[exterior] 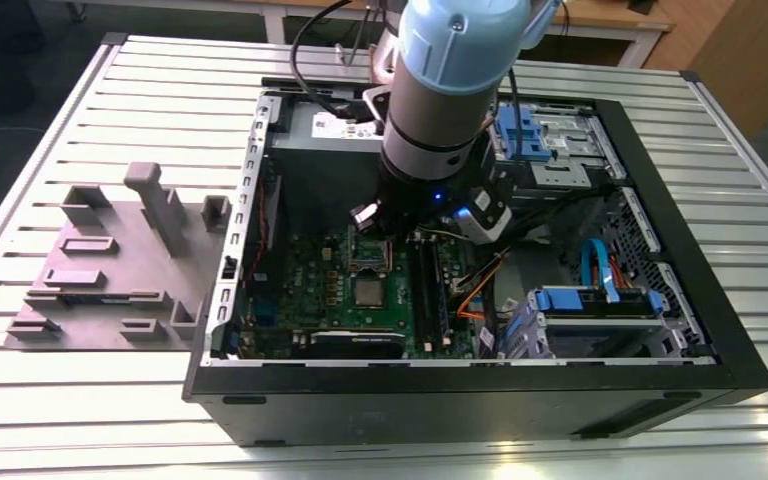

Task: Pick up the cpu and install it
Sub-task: 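Close the cpu cover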

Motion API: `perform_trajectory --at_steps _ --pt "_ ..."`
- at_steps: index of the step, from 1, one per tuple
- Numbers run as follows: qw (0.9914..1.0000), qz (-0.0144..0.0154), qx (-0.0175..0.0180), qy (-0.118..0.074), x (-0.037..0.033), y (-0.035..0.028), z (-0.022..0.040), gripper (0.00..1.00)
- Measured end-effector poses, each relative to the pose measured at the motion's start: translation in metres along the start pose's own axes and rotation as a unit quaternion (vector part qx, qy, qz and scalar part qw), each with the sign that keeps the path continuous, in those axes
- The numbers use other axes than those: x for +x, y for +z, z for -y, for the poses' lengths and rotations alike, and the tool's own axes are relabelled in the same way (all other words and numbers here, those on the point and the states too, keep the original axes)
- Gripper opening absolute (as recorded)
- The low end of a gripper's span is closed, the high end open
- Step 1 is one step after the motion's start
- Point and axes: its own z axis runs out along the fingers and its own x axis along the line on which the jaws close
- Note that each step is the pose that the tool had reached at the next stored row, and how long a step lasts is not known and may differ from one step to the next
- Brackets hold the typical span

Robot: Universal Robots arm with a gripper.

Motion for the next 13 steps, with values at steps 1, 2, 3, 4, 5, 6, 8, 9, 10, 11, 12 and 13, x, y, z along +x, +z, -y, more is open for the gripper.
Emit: perform_trajectory --at_steps 1,2,3,4,5,6,8,9,10,11,12,13 --pt "1.00000 0.0000 0.0000 0.000 0.0000 0.0010 0.0001 0.10" --pt "1.00000 -0.0001 0.0000 0.000 0.0001 0.0016 0.0002 0.10" --pt "1.00000 -0.0001 0.0000 0.000 0.0001 0.0015 0.0003 0.10" --pt "1.00000 -0.0002 0.0001 0.000 0.0001 0.0016 0.0003 0.10" --pt "1.00000 -0.0002 0.0001 0.000 0.0001 0.0016 0.0003 0.10" --pt "1.00000 -0.0001 0.0000 0.000 0.0001 0.0017 0.0003 0.10" --pt "1.00000 -0.0004 0.0002 0.000 0.0001 0.0018 0.0002 0.10" --pt "1.00000 -0.0004 0.0002 0.000 0.0001 0.0018 0.0002 0.10" --pt "1.00000 -0.0003 0.0003 0.001 0.0005 0.0019 0.0001 0.10" --pt "1.00000 -0.0003 0.0003 0.001 0.0008 0.0019 -0.0001 0.10" --pt "1.00000 -0.0003 0.0003 0.001 0.0009 0.0019 -0.0001 0.10" --pt "1.00000 -0.0004 0.0005 0.001 0.0009 0.0018 -0.0001 0.10"
